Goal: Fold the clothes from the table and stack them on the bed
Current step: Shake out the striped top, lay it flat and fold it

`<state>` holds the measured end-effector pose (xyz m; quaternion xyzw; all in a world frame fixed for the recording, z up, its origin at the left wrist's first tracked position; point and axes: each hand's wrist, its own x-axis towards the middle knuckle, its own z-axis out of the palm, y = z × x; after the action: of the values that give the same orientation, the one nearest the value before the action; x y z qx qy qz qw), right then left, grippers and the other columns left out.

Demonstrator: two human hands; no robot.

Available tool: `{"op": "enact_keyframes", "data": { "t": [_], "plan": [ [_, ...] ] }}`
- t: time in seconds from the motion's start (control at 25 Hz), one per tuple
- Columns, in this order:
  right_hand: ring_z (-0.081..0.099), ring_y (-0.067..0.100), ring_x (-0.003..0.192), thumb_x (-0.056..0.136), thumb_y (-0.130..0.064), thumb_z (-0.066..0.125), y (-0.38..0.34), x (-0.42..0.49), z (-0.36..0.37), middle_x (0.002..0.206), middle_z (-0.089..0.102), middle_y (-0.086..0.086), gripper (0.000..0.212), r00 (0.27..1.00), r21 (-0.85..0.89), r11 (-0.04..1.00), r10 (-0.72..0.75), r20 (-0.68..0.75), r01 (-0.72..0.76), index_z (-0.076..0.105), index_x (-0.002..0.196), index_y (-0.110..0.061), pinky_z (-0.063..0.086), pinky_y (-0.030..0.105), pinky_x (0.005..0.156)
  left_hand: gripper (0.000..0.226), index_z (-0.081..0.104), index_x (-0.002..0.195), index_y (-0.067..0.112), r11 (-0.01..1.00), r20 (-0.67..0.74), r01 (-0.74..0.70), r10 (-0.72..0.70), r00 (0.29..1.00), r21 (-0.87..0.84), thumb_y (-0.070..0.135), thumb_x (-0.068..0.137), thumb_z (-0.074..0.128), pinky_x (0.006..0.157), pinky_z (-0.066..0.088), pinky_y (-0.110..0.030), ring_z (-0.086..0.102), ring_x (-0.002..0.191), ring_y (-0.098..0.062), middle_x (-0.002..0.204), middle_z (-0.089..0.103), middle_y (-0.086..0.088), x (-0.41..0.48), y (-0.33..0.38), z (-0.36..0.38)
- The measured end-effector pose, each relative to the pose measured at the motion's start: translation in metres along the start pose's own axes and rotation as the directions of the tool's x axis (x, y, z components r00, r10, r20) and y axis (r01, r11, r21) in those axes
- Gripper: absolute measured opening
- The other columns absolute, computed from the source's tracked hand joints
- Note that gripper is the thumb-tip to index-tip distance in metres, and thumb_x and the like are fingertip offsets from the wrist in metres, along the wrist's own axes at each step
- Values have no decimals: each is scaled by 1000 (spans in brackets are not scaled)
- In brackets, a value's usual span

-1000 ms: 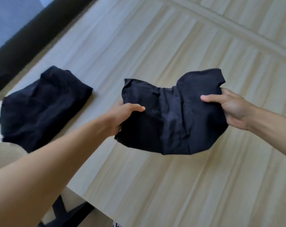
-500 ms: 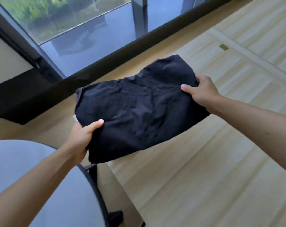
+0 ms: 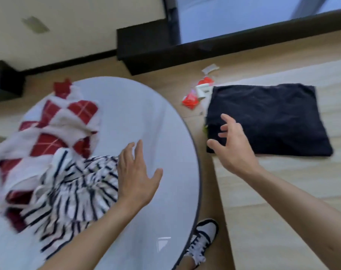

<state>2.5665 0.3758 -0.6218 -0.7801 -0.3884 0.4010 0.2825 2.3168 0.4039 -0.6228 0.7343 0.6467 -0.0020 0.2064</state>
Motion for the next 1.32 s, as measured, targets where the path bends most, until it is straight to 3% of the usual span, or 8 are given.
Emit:
{"op": "enact_keyframes", "data": {
  "t": [0.24,0.36,0.52,0.68,0.84,1.0,1.12,1.32],
  "plan": [
    [55,17,121,96,-27,63,-52,-27,87,145,44,5,68,979,0,997,-80,187,82,28,154,-22,46,32,94,128,-12,160,29,923,225,300,-354,908,241,69,71,72,119,20,-60,-10,155,-34,168,-15,-5,-44,-153,-5],
    [56,14,111,98,-29,61,-48,-47,107,145,44,6,67,960,-47,996,-60,274,76,26,155,-24,49,34,94,91,20,156,22,905,170,233,-308,936,355,39,84,73,105,45,-46,29,142,-34,157,29,-10,-56,-175,10],
    [57,10,97,98,-33,61,-47,-82,103,141,49,5,67,944,-91,995,-2,329,34,26,154,-27,48,26,79,50,53,125,15,983,69,183,-184,981,18,9,75,50,67,46,-39,63,91,-38,90,63,-7,-50,-142,-22],
    [64,1,94,90,-29,72,-103,-139,48,130,59,-2,63,859,95,995,-29,512,-23,40,142,-43,51,19,73,60,56,133,25,936,130,-24,75,989,-352,23,75,41,89,53,-39,67,103,-25,111,74,-1,-79,-42,-114],
    [69,20,114,76,-28,79,-184,-233,-90,123,72,-2,67,837,307,938,-35,546,-161,52,131,-55,54,44,100,37,59,117,35,772,199,-192,380,903,-605,42,81,61,91,55,-34,68,99,-3,106,74,18,-151,90,-227],
    [66,14,121,80,-9,80,-233,-355,-250,135,65,-7,94,930,349,937,-126,345,-3,28,150,-45,55,35,97,18,67,101,30,562,179,-196,542,821,-803,18,87,67,87,59,-33,73,89,-8,93,76,6,-225,214,-340],
    [58,2,126,72,-23,90,-248,-457,-334,148,48,-15,128,995,329,939,-85,-50,97,-2,155,-51,54,23,93,13,69,98,22,396,198,-52,564,802,-917,13,95,61,84,61,-43,75,91,-25,93,77,-9,-282,310,-414],
    [39,9,142,54,-57,92,-269,-577,-418,153,37,-12,131,797,127,980,-49,-603,156,9,153,-43,41,41,114,30,63,120,12,268,274,116,685,675,-956,23,92,69,62,59,-34,74,87,-27,101,75,-15,-373,466,-491]
  ]
}}
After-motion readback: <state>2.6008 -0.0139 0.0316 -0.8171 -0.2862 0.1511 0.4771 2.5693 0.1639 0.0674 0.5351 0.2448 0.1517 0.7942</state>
